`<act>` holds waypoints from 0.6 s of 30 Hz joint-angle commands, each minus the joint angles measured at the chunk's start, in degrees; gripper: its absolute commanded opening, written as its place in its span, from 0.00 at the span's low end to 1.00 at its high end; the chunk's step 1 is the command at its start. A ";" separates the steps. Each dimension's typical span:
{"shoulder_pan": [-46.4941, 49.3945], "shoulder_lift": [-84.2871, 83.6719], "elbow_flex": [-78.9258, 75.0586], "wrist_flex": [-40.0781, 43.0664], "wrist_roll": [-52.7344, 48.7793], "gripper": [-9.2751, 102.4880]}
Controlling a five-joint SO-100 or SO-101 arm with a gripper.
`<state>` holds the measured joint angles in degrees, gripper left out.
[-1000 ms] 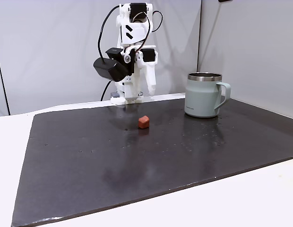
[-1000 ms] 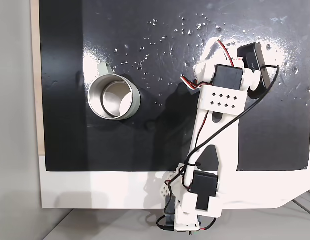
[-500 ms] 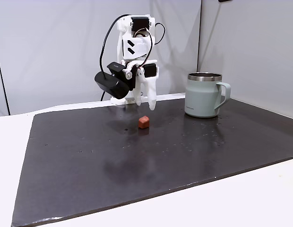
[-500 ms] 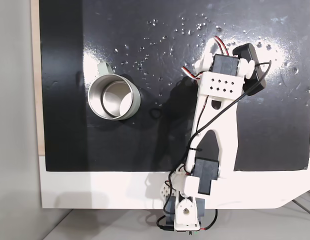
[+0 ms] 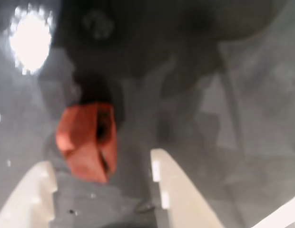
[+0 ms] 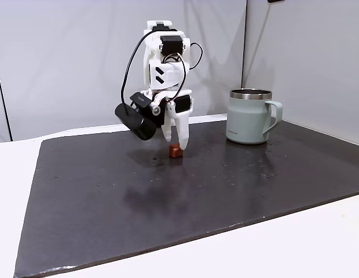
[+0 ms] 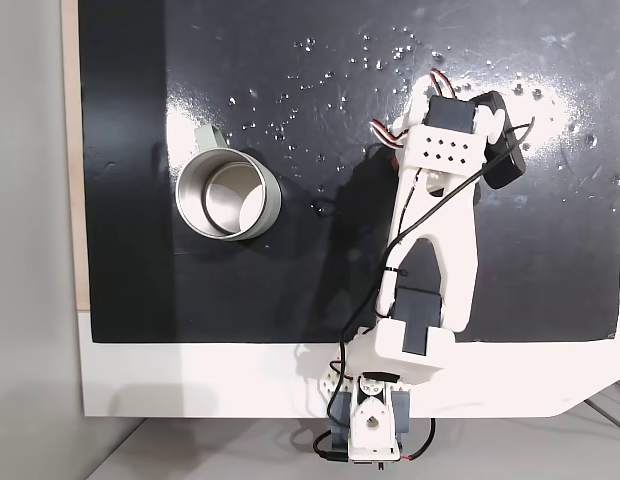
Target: Grasp a cube and put it in the cup.
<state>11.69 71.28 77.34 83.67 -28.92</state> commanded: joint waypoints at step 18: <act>0.00 -4.57 -4.66 -3.78 0.18 0.27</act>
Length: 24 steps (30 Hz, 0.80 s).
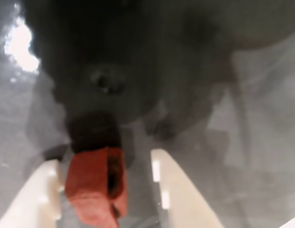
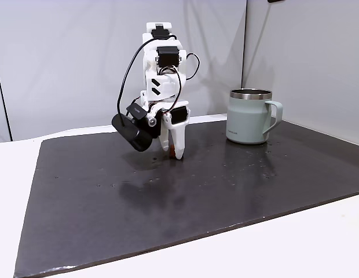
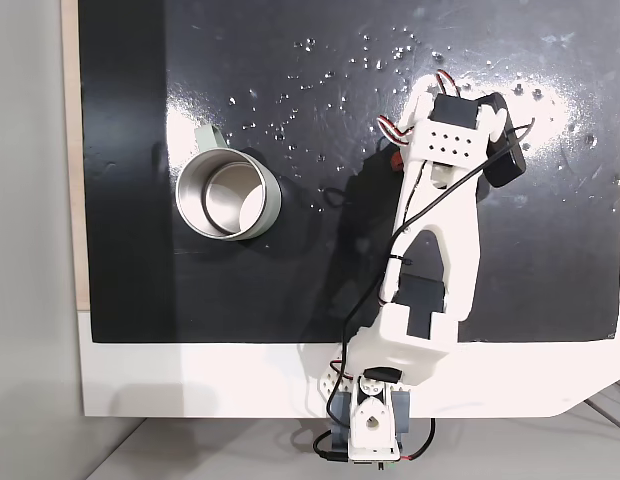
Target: Grasp a cube and put it in the cup.
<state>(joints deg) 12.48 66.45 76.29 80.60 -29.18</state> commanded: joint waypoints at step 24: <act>-0.53 7.21 -3.43 2.02 2.46 0.10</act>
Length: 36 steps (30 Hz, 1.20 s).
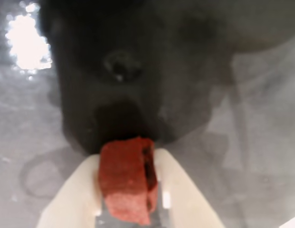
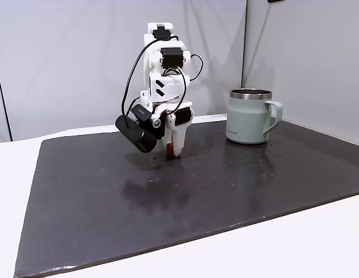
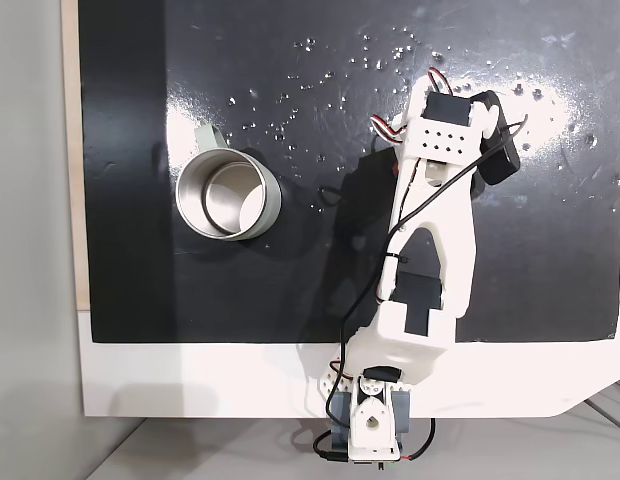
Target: Grasp a cube and put it in the cup.
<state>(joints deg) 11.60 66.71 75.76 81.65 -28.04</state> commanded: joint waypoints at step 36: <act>-31.55 25.66 -27.42 21.27 18.02 0.11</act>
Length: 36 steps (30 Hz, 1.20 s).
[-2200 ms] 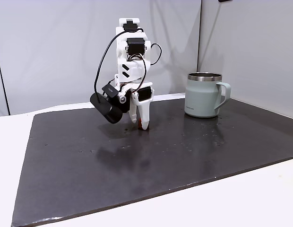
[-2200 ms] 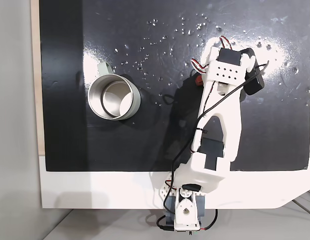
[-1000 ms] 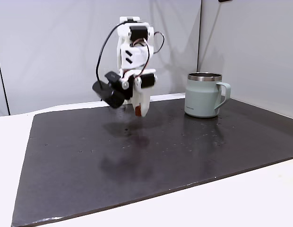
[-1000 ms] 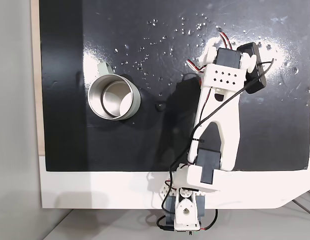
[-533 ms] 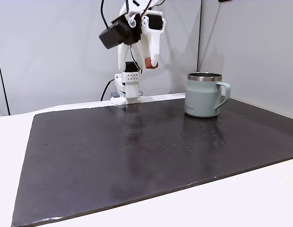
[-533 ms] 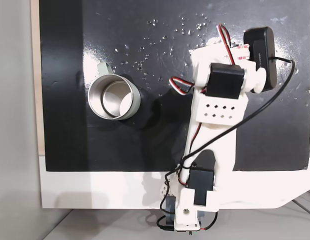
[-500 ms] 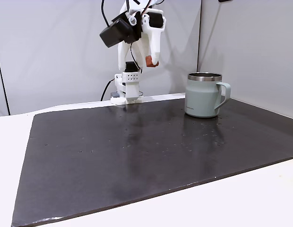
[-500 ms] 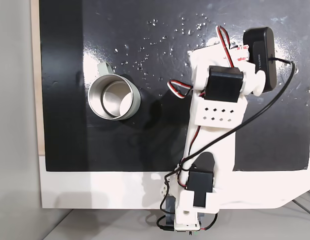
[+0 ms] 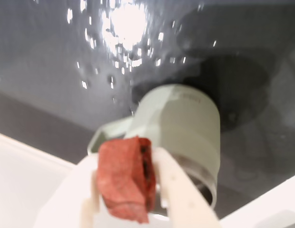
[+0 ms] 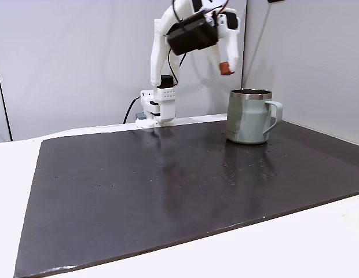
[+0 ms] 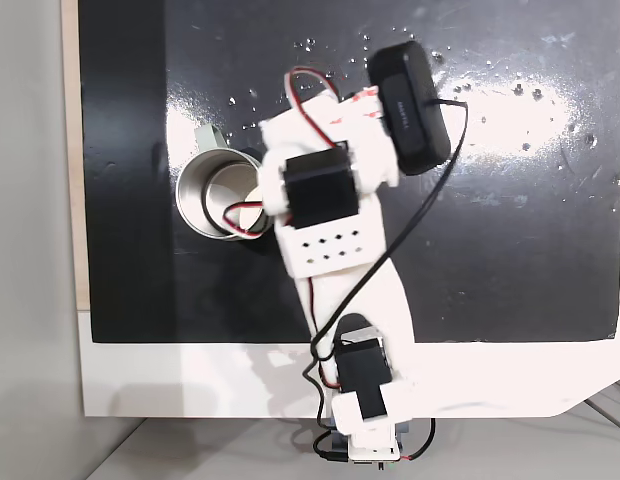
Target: Grasp a cube and put it in the cup.
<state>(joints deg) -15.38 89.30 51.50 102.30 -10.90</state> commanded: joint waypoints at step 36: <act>-19.69 0.18 6.77 0.62 3.78 0.30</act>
<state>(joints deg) -34.54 88.42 58.45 102.66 -7.47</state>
